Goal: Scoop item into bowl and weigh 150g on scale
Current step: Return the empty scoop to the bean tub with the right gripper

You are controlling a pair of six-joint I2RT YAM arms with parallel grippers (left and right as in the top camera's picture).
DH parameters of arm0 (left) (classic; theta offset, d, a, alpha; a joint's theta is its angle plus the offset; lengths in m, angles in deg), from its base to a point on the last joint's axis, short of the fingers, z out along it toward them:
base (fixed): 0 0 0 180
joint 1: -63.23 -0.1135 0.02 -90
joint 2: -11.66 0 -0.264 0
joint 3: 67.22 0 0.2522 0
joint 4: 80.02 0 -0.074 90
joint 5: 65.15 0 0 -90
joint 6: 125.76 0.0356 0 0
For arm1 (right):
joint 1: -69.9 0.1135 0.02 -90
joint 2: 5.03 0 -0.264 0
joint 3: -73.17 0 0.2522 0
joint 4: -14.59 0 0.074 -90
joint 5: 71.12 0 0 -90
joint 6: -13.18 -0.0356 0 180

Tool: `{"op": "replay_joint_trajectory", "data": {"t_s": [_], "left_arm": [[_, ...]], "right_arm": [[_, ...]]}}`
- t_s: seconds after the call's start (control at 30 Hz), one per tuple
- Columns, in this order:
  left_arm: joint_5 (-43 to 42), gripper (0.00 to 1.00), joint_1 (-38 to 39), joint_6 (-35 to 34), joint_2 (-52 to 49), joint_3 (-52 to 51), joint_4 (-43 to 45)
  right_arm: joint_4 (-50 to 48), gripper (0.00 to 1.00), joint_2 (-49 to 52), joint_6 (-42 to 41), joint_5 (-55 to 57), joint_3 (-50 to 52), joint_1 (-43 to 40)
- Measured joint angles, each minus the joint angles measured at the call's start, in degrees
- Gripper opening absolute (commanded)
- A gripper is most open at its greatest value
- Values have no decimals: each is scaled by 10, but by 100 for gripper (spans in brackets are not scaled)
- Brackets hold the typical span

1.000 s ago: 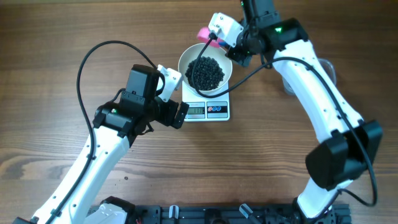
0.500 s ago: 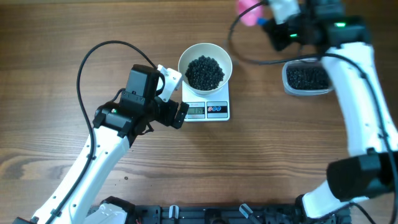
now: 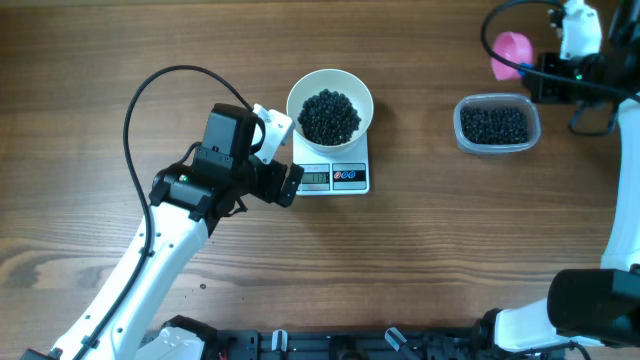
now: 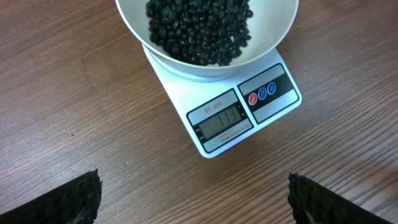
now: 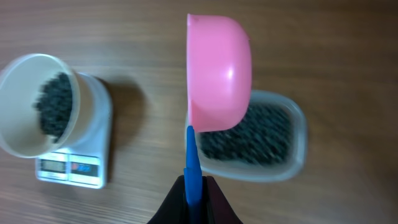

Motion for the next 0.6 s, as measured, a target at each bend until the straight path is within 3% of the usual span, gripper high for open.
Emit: {"op": "replay_joint_trajectory", "data": {"t_s": [0.3, 0.6], "left_arm": [[0, 100, 0, 0, 0, 0, 0], [0, 100, 0, 0, 0, 0, 0]], "right_arm": [[10, 4, 0, -16, 79, 82, -2], [-46, 4, 8, -19, 91, 176, -2]]}}
